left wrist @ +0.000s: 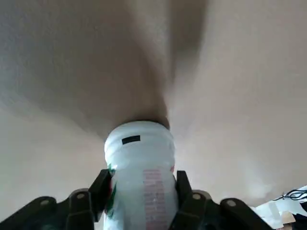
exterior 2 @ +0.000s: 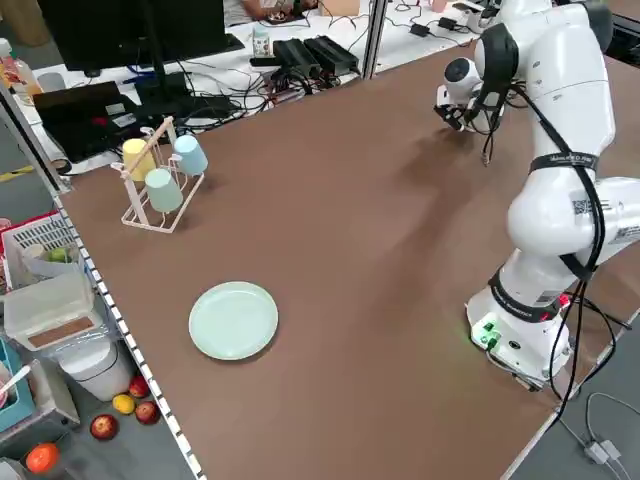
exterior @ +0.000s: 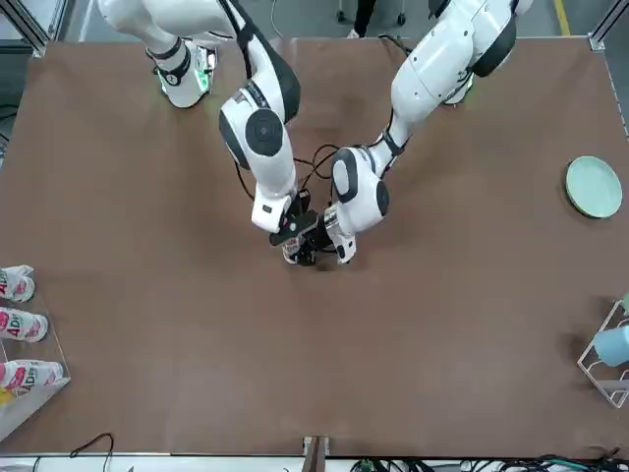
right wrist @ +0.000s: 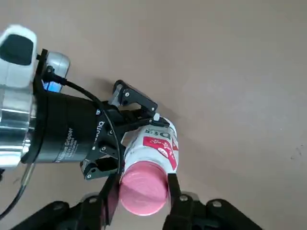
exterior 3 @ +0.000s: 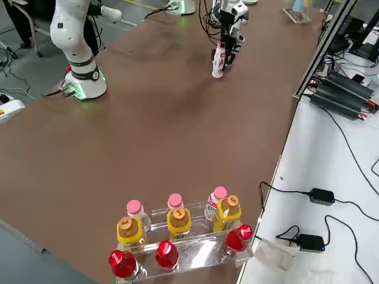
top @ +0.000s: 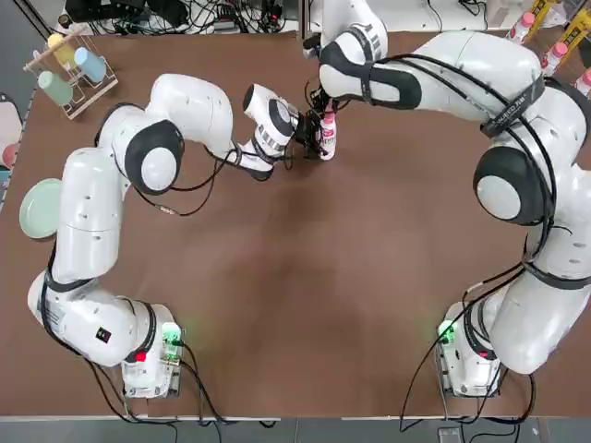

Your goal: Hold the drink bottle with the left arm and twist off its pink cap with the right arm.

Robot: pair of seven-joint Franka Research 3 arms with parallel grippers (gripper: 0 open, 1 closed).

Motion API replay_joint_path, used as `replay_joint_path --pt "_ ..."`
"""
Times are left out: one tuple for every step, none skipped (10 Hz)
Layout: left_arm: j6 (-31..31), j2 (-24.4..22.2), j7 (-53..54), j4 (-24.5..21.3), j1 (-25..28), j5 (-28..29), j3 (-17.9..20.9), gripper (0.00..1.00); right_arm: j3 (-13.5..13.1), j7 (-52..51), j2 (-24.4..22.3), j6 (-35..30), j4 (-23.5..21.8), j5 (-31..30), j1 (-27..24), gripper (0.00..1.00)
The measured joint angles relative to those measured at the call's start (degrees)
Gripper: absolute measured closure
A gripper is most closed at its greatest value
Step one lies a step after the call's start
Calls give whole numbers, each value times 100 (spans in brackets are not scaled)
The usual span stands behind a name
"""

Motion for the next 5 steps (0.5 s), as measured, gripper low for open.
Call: replay_joint_path --pt "0 3 -1 6 -3 0 0 40 3 -1 26 1 0 -14 1 46" --pt "0 5 -5 8 -3 0 0 40 13 -1 67 1 -4 -13 9 31" --pt "0 5 -6 8 -3 0 0 40 13 2 104 1 -4 -13 11 18" --pt "0 5 -6 8 -3 0 0 40 8 5 115 1 -4 -13 11 5" --pt "0 5 -6 8 -3 0 0 40 3 7 115 0 -4 -10 10 0"
